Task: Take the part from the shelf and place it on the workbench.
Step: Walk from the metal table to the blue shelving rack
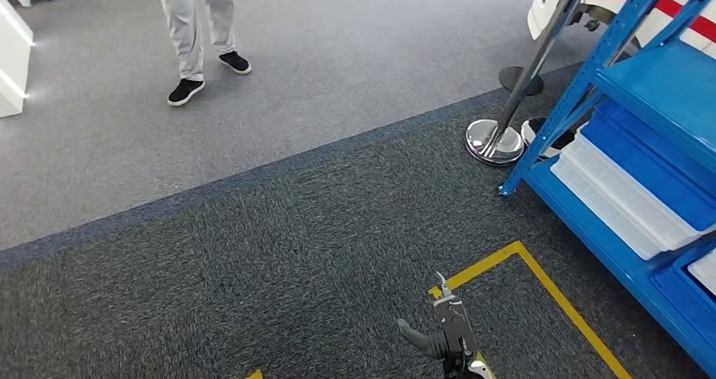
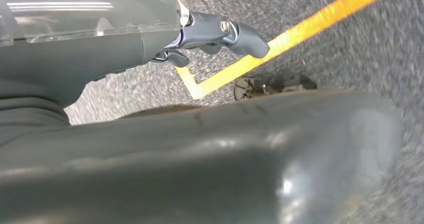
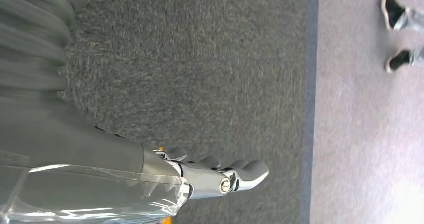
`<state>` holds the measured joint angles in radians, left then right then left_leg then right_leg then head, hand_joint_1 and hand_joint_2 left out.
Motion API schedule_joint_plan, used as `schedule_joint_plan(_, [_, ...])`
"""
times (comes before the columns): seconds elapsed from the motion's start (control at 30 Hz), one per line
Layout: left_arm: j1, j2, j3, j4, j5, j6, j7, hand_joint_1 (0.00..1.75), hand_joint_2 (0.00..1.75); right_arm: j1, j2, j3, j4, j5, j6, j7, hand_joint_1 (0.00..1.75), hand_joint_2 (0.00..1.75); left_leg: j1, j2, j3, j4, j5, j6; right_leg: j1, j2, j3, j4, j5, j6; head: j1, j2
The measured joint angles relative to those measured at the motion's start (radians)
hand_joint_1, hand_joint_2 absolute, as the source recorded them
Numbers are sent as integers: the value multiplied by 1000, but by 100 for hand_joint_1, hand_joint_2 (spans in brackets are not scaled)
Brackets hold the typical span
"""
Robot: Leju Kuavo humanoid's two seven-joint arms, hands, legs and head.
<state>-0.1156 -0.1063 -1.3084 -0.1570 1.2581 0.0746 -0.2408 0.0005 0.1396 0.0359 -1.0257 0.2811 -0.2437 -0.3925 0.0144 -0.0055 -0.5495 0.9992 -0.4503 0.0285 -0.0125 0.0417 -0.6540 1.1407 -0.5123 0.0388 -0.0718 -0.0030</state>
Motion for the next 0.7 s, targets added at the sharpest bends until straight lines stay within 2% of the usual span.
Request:
schedule_joint_plan(0.03, [1, 0, -1, 0, -4, -1, 0, 0, 0, -1, 0, 0, 0, -1, -2, 1, 0, 175, -3, 16, 0, 0, -1, 3, 0, -20, -35, 71, -32, 3, 0, 0])
schedule_joint_plan(0.07, [1, 0, -3, 0, -7, -2, 0, 0, 0, 0, 0, 0, 0, -2, -4, 3, 0, 175, -5, 31, -1, 0, -2, 4, -1, -29, -65, 130, -53, 5, 0, 0])
schedule_joint_plan(0.1, [0, 0, -4, 0, -10, -2, 1, 0, 0, 1, 0, -1, 0, -4, -5, 4, 0, 175, -6, 46, 0, 0, -4, 4, -2, -33, -79, 158, -55, 6, 0, 0])
schedule_joint_plan(0.13, [-3, 0, -5, 0, -11, -2, 3, 0, 0, 2, -1, -1, 0, -5, -5, 6, 0, 175, -6, 60, 1, 0, -5, 3, -1, -37, -73, 147, -38, 6, 0, 0])
schedule_joint_plan(0.17, [-6, 0, -7, 0, -12, 1, 6, 0, 0, 2, -2, -3, 0, -8, -4, 7, 0, 175, -7, 73, 3, 1, -7, 2, -1, -46, -46, 97, -7, 4, 0, 0])
schedule_joint_plan(0.23, [-13, 0, -10, 0, -12, 8, 12, 0, 0, -2, -6, -6, 1, -18, -2, 6, 0, 175, -11, 96, 10, 2, -13, -4, 7, -98, 33, -46, 52, -6, 0, 0])
schedule_joint_plan(0.27, [-15, 0, -11, 0, -11, 12, 16, 0, 0, -6, -8, -9, 2, -24, -1, 3, 0, 175, -14, 106, 13, 3, -17, -8, 11, -119, 59, -96, 67, -13, 0, 0])
schedule_joint_plan(0.3, [-16, 0, -13, 0, -11, 15, 20, 0, 0, -10, -10, -11, 4, -29, -1, -1, 0, 175, -16, 117, 16, 4, -20, -13, 16, -132, 72, -123, 72, -20, 0, 0])
schedule_joint_plan(0.33, [-16, 0, -15, 0, -10, 18, 23, 0, 0, -14, -13, -14, 8, -33, 0, -6, 0, 175, -18, 128, 19, 4, -23, -18, 19, -128, 72, -130, 71, -26, 0, 0])
schedule_joint_plan(0.37, [-16, 0, -16, 0, -7, 21, 27, 0, 0, -17, -16, -17, 13, -35, 1, -10, 0, 175, -18, 138, 22, 4, -25, -23, 17, -111, 71, -132, 73, -32, 0, 0])
schedule_joint_plan(0.4, [-17, 0, -17, 0, -5, 24, 30, 0, 0, -20, -19, -19, 19, -36, 2, -14, 0, 175, -16, 129, 24, 8, -31, -30, 14, -99, 72, -135, 76, -37, 0, 0])
schedule_joint_plan(0.47, [-15, 1, -19, 0, 0, 28, 33, 0, 0, -35, -20, -22, 34, -37, 1, -19, 0, 175, -11, 73, 7, 57, -66, -41, 7, -71, 74, -141, 82, -47, 0, 0])
schedule_joint_plan(0.5, [-12, 2, -19, 0, 1, 29, 33, 0, 0, -45, -20, -22, 43, -37, 0, -21, 0, 175, -8, 39, -18, 114, -98, -45, 6, -57, 74, -141, 83, -51, 0, 0])
schedule_joint_plan(0.53, [-9, 4, -20, 0, 2, 29, 34, 0, 0, -56, -19, -22, 51, -37, -3, -21, 0, 175, -6, 21, -51, 183, -131, -47, 6, -42, 73, -140, 84, -54, 0, 0])
schedule_joint_plan(0.57, [-6, 5, -20, 0, 3, 29, 36, 0, 0, -63, -19, -22, 59, -38, -5, -22, 0, 175, -5, 15, -83, 248, -155, -48, 6, -27, 72, -140, 85, -56, 0, 0])
schedule_joint_plan(0.6, [-4, 7, -21, 0, 4, 29, 38, 0, 0, -67, -18, -23, 65, -39, -6, -22, 0, 175, -4, 13, -105, 287, -161, -49, 6, -11, 72, -138, 85, -56, 0, 0])
schedule_joint_plan(0.63, [-3, 9, -21, 0, 4, 29, 40, 0, 0, -71, -18, -23, 69, -41, -7, -22, 0, 175, -3, 11, -109, 287, -145, -50, 6, 5, 73, -137, 84, -56, 0, 0])
schedule_joint_plan(0.67, [-3, 10, -21, 0, 5, 28, 43, 0, 0, -75, -18, -23, 74, -42, -6, -22, 0, 175, 0, 7, -95, 248, -111, -51, 5, 20, 73, -134, 83, -54, 0, 0])
schedule_joint_plan(0.7, [-3, 13, -21, 0, 5, 27, 45, 0, 0, -81, -18, -23, 79, -44, -5, -21, 0, 175, 4, -4, -70, 183, -69, -52, 4, 35, 73, -130, 82, -52, 0, 0])
